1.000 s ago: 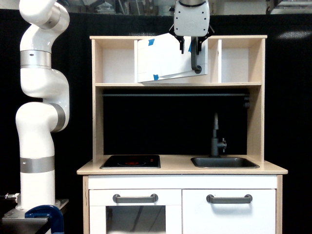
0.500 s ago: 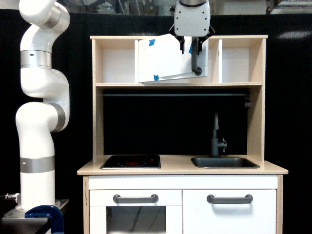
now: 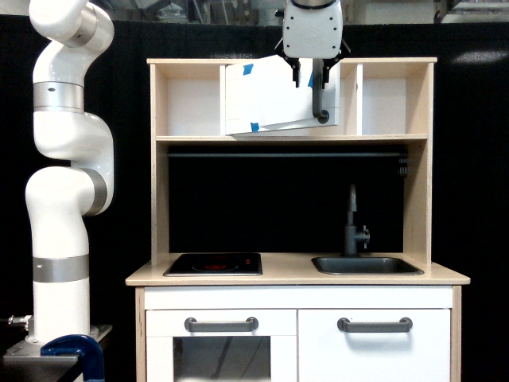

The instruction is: Open the oven door

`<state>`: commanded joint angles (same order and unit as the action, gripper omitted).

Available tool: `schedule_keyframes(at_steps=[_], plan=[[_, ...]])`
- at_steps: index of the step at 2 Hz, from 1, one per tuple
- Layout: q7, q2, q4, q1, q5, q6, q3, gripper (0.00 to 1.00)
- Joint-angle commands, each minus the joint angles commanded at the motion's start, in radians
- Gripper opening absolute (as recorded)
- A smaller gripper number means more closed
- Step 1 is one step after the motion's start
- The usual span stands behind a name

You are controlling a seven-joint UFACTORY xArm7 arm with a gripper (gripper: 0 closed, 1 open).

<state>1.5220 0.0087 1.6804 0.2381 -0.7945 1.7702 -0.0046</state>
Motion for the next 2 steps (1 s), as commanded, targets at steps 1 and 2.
schedule_keyframes(at_steps=[1,2], plan=[[0.152,-0.053,-0.119,0.060,0.028,0.054,-0.083,1.00],[0.320,-0.110,-0.335,0.083,0.080,-0.011,-0.139,1.00]])
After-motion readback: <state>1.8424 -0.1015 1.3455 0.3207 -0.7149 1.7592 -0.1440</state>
